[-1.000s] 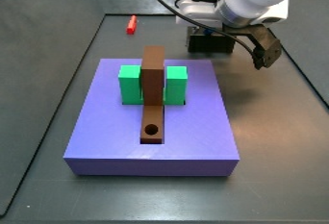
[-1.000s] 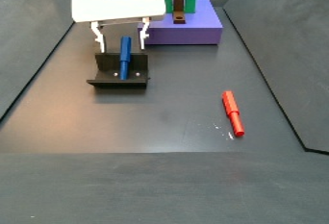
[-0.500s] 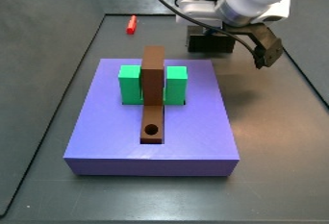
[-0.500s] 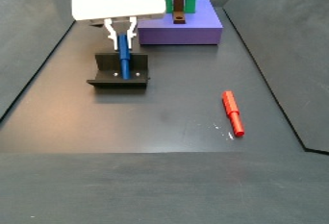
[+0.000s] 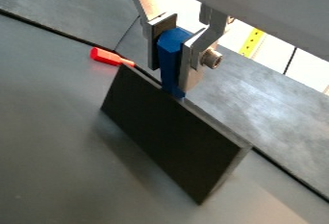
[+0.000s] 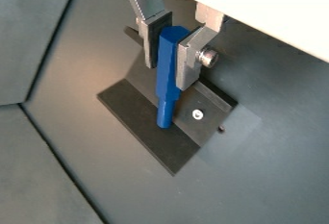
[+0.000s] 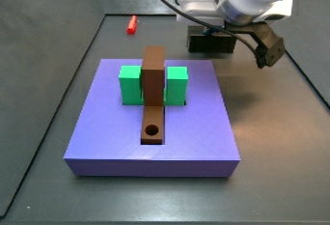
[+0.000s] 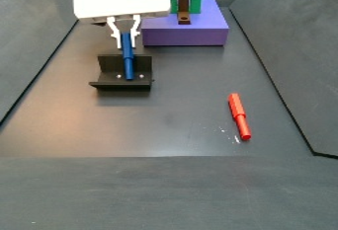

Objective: Pick up the blue object. Move up. Place the blue object on the fixture. Regrasp the blue object. Move to above the board. Insert the blue object.
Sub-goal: Regrasp the blue object, then move to above the board.

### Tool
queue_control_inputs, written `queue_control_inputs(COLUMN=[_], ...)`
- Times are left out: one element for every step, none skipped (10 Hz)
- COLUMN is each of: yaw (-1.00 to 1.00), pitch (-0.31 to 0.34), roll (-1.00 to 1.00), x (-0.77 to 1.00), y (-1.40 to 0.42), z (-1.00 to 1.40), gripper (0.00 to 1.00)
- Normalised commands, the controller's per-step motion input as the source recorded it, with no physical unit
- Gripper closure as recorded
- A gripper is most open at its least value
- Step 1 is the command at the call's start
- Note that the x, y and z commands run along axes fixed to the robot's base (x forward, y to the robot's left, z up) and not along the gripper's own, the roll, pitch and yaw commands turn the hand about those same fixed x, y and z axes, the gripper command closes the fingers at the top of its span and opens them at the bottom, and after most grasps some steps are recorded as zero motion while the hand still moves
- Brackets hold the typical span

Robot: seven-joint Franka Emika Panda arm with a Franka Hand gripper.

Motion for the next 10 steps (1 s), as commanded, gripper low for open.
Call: queue_control_inputs(yaw=[0.00, 0.00, 0.00, 0.00, 0.00, 0.00, 0.00, 0.00, 0.00, 0.01], pitch=[0.000, 0.000, 0.000, 0.000, 0.000, 0.000, 0.000, 0.000, -0.023, -0.046], roll=[0.00, 0.00, 0.00, 0.00, 0.00, 0.00, 0.00, 0.00, -0.05, -0.10], x=[0.00, 0.00, 0.00, 0.00, 0.00, 0.00, 0.00, 0.00, -0.01, -0.03], y=[0.00, 0.00, 0.00, 0.00, 0.00, 0.00, 0.00, 0.00, -0.01, 0.00], z=[0.00, 0.00, 0.00, 0.00, 0.00, 0.00, 0.00, 1.40, 1.40, 1.40], gripper=[1.00, 1.00, 1.00, 1.00, 1.00, 1.00, 1.00, 1.00, 1.00, 1.00])
